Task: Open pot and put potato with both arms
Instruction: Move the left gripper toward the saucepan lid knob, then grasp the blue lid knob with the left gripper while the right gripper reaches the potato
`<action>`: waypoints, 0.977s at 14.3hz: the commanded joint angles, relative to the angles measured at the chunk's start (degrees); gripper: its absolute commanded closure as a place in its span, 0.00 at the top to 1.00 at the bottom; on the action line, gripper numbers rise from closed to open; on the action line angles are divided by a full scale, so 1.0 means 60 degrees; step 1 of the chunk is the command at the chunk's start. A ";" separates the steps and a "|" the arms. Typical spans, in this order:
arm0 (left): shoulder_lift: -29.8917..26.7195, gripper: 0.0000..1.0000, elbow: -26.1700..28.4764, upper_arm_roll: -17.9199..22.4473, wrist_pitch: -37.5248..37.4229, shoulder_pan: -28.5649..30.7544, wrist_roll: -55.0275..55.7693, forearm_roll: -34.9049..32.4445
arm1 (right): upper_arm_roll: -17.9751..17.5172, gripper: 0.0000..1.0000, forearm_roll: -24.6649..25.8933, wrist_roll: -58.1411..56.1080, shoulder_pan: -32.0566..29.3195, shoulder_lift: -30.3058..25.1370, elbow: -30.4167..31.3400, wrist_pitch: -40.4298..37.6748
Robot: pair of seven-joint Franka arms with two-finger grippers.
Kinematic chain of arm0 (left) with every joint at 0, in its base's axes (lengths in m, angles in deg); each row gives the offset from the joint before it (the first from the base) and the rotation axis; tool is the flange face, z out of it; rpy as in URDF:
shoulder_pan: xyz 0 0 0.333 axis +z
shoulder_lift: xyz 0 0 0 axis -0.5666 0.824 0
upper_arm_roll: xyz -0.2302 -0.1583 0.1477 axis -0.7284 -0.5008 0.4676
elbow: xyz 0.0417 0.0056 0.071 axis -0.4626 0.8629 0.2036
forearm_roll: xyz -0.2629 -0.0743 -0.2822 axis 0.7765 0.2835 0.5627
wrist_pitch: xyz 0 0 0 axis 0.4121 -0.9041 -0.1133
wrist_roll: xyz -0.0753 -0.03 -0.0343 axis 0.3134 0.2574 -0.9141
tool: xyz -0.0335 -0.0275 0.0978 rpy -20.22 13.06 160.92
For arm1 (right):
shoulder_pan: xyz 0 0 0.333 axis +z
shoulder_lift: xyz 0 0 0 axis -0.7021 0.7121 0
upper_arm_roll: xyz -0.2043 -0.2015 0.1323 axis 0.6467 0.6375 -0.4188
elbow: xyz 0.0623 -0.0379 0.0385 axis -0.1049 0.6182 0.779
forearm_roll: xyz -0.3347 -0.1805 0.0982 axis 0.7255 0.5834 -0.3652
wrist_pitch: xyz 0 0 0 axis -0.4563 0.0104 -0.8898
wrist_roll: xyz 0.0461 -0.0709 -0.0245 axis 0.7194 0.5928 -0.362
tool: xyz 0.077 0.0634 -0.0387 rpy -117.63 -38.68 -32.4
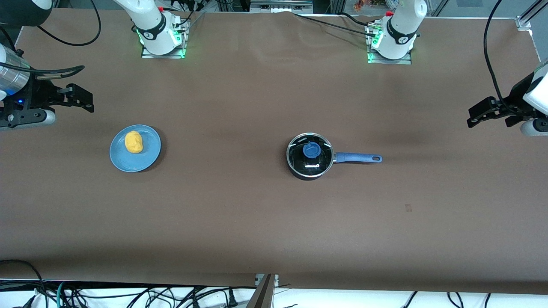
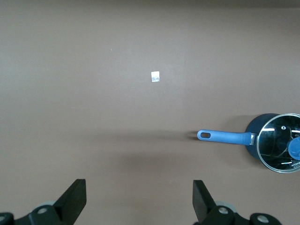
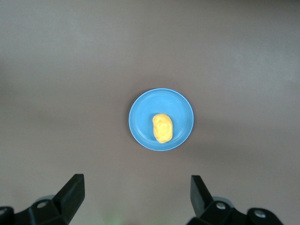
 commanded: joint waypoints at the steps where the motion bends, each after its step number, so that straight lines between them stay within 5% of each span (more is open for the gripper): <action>1: -0.0044 1.00 0.0495 -0.0583 0.0162 -0.0147 0.1005 0.0504 | -0.0076 1.00 0.0081 0.0012 -0.0083 0.0138 -0.0292 -0.0085; 9: 0.1199 1.00 0.0628 -0.3060 0.1348 -0.0410 0.4478 0.0389 | -0.0091 1.00 0.0081 0.0012 -0.0083 0.0138 -0.0292 -0.0085; 14: 0.2516 1.00 0.0628 -0.3180 0.2519 -0.2150 0.6806 -0.0837 | -0.0076 1.00 0.0081 -0.0002 -0.0083 0.0138 -0.0291 -0.0085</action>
